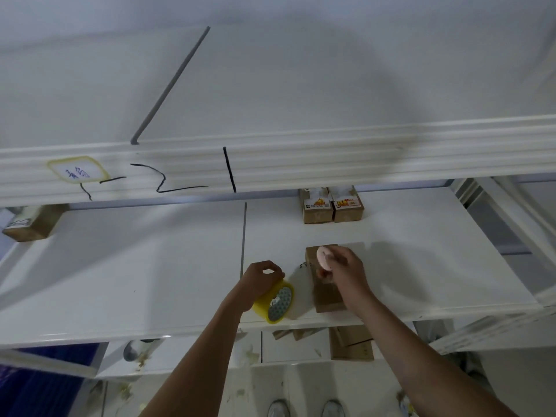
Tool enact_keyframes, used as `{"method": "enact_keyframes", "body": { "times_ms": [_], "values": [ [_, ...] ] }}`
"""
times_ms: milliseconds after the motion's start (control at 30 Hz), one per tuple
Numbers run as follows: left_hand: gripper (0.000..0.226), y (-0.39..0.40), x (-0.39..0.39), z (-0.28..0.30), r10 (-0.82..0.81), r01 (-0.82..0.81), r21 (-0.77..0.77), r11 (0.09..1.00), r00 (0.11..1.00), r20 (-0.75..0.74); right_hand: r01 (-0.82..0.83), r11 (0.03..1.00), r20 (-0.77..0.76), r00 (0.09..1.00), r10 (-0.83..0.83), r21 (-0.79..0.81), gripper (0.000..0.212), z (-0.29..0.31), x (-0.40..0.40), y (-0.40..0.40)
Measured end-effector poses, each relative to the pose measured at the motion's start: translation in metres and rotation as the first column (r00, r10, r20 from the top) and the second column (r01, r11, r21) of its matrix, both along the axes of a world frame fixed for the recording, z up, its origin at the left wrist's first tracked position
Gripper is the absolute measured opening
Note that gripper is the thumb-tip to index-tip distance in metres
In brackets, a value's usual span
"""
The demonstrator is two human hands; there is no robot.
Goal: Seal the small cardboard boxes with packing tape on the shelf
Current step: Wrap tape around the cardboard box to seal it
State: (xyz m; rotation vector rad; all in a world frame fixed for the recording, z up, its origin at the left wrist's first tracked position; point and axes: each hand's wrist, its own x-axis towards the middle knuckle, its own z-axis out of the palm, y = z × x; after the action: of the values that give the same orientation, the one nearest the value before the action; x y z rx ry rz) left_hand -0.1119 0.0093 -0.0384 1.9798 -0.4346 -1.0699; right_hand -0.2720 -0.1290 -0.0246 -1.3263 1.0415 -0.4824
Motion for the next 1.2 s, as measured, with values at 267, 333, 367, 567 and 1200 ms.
{"method": "enact_keyframes", "body": {
  "times_ms": [267, 333, 367, 567, 1200],
  "values": [
    [0.023, 0.021, -0.01, -0.006, 0.06, -0.079, -0.18, 0.98, 0.992, -0.108, 0.04, 0.952, -0.447, 0.876, -0.178, -0.302, 0.019, -0.026, -0.061, -0.055],
    [0.024, 0.022, -0.013, -0.007, 0.063, -0.084, -0.195, 0.977, 0.992, -0.112, -0.021, 0.959, -0.542, 0.828, -0.142, -0.283, 0.023, -0.033, -0.07, -0.056],
    [0.025, 0.022, -0.014, -0.006, 0.064, -0.084, -0.197, 0.977, 0.992, -0.11, -0.037, 0.956, -0.567, 0.812, -0.141, -0.29, 0.026, -0.036, -0.073, -0.055],
    [0.029, 0.021, -0.017, 0.001, 0.09, -0.114, -0.2, 0.973, 0.988, -0.125, -0.146, 0.915, -0.645, 0.75, -0.146, -0.377, 0.035, -0.028, -0.066, -0.059],
    [0.028, 0.016, -0.017, 0.024, 0.01, -0.047, -0.277, 0.96, 0.991, -0.135, -0.73, 0.627, -0.602, 0.637, 0.481, -0.272, 0.03, 0.082, 0.045, 0.03]
  ]
}}
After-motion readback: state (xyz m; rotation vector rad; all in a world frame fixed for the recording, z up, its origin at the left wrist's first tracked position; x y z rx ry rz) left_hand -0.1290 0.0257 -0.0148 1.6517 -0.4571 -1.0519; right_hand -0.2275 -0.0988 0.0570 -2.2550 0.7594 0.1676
